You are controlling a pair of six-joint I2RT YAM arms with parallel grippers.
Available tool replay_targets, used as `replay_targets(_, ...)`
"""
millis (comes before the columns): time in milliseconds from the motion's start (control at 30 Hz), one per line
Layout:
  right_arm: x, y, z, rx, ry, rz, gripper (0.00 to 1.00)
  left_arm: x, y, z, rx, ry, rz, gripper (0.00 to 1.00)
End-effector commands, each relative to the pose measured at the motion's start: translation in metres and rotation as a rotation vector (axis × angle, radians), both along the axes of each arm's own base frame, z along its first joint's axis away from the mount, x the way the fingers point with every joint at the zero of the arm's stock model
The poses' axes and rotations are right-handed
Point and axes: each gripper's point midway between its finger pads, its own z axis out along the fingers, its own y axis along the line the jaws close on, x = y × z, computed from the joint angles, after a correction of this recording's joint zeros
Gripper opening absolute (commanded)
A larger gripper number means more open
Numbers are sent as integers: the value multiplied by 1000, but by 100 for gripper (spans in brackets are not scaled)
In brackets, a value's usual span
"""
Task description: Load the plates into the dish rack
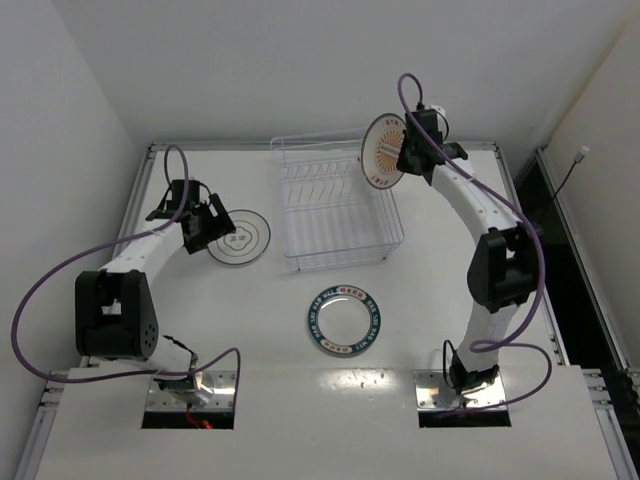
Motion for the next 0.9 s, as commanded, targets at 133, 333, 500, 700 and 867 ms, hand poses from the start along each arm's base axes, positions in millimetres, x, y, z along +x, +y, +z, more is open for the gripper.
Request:
replay_targets(133,23,9,29,-191,-69,-52,0,2,6,10,27,-29,10,76)
replay_targets(333,23,35,29,-341,-50,-46,0,2,6,7,27,-20,10,76)
replay_targets(500,23,48,23,-403,-28,-68,0,2,5,7,20,-20,4,76)
replay_targets(700,15,65,-2,-440,36,-89,0,2,5,7,20,-20,4,76)
replay_targets(867,-8,55,4,-458,10,-163,0,2,5,7,20,-20,4,76)
